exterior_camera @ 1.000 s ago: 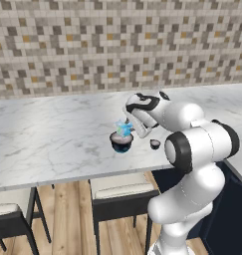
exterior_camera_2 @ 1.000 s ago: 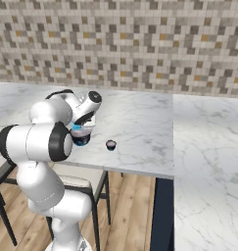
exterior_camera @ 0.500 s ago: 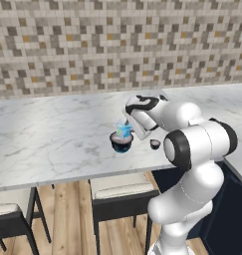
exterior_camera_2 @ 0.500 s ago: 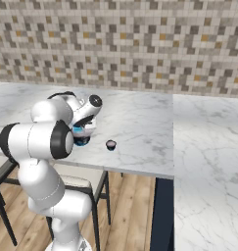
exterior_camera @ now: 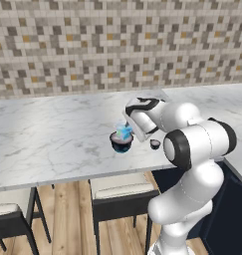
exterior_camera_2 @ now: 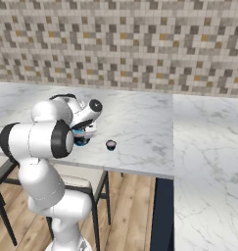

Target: Stack the yogurt containers by placing the smaller containers on top of the larger containers.

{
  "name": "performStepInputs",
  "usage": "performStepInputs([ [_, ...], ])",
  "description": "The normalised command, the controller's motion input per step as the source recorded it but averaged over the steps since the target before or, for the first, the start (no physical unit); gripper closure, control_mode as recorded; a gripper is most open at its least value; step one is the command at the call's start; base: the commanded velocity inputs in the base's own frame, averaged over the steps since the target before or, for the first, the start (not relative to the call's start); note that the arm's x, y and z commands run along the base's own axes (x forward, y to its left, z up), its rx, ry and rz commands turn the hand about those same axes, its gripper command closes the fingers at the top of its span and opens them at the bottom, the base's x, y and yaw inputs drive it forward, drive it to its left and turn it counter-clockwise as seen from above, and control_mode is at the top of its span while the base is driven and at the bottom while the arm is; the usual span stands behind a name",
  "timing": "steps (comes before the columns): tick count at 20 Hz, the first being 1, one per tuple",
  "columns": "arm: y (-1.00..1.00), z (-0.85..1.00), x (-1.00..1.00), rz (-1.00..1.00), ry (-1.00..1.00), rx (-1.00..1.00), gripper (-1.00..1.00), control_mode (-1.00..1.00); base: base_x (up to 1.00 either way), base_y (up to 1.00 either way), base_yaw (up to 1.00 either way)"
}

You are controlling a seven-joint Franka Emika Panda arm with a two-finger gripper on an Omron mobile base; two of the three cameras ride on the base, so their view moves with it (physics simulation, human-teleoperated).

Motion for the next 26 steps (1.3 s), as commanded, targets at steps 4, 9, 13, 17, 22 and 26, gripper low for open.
performStepInputs([
  [4, 0.0, -0.11, 0.0, 0.0, -0.01, 0.0, 1.0, -1.0, 0.0, 0.0, 0.0],
  [9, 0.01, -0.1, 0.01, 0.0, -0.03, 0.0, 1.0, -1.0, 0.0, 0.0, 0.0],
  [13, 0.0, -0.04, 0.08, 0.0, -0.03, 0.0, 1.0, -1.0, 0.0, 0.0, 0.0],
  [17, 0.0, -0.03, 0.13, 0.0, -0.03, 0.0, 1.0, -1.0, 0.0, 0.0, 0.0],
  [22, 0.02, -0.04, 0.15, 0.0, 0.0, 0.0, 1.0, -1.0, 0.0, 0.0, 0.0],
  [26, 0.03, -0.08, 0.16, 0.0, 0.0, 0.0, 1.0, -1.0, 0.0, 0.0, 0.0],
])
